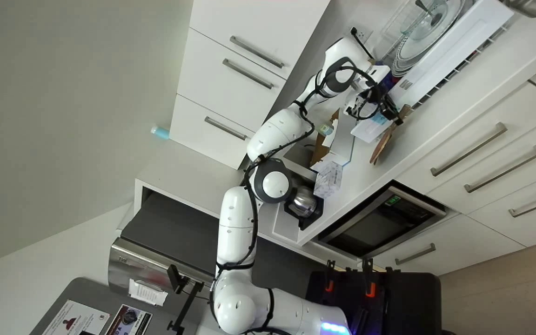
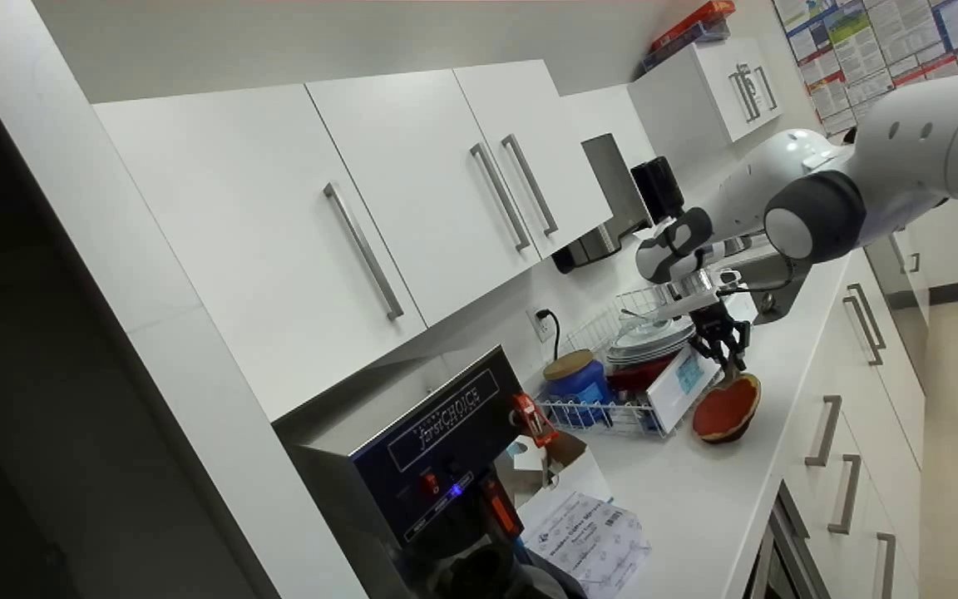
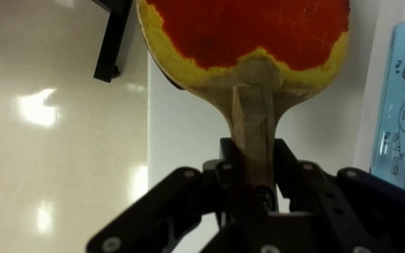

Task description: Move the paddle to the left

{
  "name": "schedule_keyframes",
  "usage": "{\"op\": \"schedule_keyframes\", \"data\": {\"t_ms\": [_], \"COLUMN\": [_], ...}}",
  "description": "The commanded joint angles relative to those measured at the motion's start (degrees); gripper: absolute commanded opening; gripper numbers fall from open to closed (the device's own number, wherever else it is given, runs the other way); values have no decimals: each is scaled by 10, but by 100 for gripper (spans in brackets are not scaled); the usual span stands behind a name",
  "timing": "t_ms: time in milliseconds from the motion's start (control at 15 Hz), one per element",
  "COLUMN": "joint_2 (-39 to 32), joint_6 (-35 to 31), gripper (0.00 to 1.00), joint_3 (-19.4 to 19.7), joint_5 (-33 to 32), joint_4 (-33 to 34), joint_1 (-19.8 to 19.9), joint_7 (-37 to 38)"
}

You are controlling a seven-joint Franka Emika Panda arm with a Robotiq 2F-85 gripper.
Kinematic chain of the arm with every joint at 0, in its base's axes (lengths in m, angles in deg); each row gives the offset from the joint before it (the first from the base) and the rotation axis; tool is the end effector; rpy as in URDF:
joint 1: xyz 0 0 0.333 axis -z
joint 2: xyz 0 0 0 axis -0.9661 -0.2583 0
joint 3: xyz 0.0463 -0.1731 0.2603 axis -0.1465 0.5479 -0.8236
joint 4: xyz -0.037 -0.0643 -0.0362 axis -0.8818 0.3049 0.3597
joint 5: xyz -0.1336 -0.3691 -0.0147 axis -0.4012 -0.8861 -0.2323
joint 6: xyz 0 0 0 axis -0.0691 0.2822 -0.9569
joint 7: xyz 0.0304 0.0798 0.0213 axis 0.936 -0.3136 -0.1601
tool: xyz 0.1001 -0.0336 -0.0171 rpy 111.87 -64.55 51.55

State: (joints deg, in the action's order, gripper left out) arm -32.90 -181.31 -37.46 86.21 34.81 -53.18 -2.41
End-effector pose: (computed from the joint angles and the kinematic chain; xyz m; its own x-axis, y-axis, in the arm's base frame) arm 0.7170 -0.2881 0.2060 0.2552 -0.9388 -0.2316 -0.9490 -0.2891 0.1262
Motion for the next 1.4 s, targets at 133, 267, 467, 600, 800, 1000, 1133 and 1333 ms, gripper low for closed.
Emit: {"op": "schedule_keyframes", "data": {"t_ms": [133, 267, 467, 600, 800, 1000, 1133, 1333], "joint_2": [69, 43, 55, 56, 79, 104, 125, 161], "joint_6": [-96, -47, -62, -64, -79, -94, -107, -131], "gripper": [8, 30, 30, 8, 8, 8, 8, 8], "joint_3": [-4, 0, 0, 0, -7, -14, -22, -37], "joint_5": [21, 5, 5, 5, 15, 20, 21, 19], "joint_4": [-130, -77, -99, -102, -140, -183, -221, -289], "joint_1": [-22, -6, -8, -8, -8, -10, -12, -17], "joint_7": [94, 73, 81, 81, 81, 70, 65, 61]}}
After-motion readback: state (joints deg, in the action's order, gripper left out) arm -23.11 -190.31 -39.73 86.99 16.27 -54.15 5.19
